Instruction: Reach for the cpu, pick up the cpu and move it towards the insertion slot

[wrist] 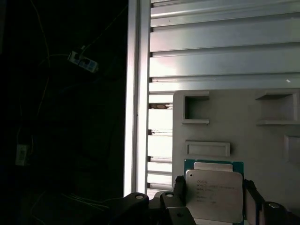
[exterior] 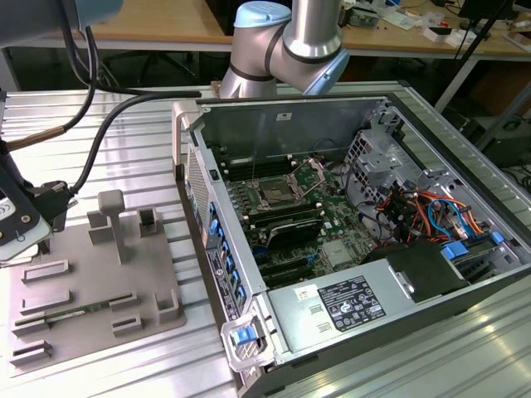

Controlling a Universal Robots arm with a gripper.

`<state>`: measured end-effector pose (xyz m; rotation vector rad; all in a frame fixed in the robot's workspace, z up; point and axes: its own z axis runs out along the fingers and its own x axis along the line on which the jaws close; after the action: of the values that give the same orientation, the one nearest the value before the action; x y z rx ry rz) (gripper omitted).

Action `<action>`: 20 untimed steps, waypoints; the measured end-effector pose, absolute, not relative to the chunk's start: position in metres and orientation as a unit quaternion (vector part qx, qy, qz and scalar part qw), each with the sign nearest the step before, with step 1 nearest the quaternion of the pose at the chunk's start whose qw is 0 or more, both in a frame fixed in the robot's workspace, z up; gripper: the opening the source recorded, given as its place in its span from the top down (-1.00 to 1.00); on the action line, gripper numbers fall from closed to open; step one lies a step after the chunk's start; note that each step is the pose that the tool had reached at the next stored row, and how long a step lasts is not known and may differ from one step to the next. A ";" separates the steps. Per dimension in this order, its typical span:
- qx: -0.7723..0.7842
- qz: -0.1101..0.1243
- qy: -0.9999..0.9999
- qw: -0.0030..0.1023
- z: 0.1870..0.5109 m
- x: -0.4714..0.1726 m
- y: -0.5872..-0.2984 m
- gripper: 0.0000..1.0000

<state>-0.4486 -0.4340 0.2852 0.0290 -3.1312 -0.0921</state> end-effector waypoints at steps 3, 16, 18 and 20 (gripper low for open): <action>0.009 -0.029 -1.000 0.004 0.287 -0.449 -0.434 -0.09; 0.009 -0.029 -1.000 0.004 0.295 -0.449 -0.434 -0.09; 0.009 -0.029 -1.000 0.004 0.296 -0.449 -0.434 -0.09; 0.009 -0.029 -1.000 0.004 0.297 -0.449 -0.434 -0.09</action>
<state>-0.4486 -0.4341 0.2975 0.0290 -3.1312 -0.0920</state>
